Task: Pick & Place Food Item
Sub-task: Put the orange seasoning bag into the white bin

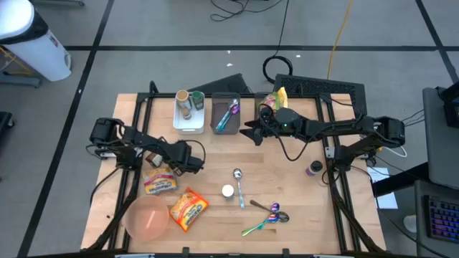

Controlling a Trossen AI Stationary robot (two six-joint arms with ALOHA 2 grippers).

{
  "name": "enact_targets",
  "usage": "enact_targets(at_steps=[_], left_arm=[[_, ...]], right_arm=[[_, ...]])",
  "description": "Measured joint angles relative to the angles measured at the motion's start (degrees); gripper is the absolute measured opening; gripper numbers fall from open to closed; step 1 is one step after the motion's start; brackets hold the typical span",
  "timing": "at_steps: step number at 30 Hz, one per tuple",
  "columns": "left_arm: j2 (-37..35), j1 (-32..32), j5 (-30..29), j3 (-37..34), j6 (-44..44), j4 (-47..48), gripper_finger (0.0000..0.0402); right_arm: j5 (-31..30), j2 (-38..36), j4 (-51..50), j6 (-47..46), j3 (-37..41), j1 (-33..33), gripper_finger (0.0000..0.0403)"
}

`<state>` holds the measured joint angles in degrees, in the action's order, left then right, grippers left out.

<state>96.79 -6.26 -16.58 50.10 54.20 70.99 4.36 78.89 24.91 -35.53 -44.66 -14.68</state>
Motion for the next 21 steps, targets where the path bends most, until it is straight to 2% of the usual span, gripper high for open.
enact_targets(at_steps=[5, 11, 17, 21], left_arm=[[0.00, 0.07, -1.73, -1.75, 0.15, -1.42, 0.0174], [-0.02, 0.07, -0.90, -4.96, 0.11, -4.92, 0.0160], [-0.09, 0.07, -0.58, -5.37, 0.08, -4.60, 0.0147], [-0.04, 0.07, -0.51, -5.41, -0.05, -4.43, 0.0123]], right_arm=[[0.00, -0.01, -0.02, -0.31, 0.00, 0.00, 0.0293], [0.17, -0.02, -0.02, -1.29, 0.00, 0.00, 0.0293], [0.17, -0.02, -0.01, -1.30, 0.00, 0.00, 0.0293], [0.17, -0.02, 0.00, -1.31, 0.00, 0.00, 0.0293]])
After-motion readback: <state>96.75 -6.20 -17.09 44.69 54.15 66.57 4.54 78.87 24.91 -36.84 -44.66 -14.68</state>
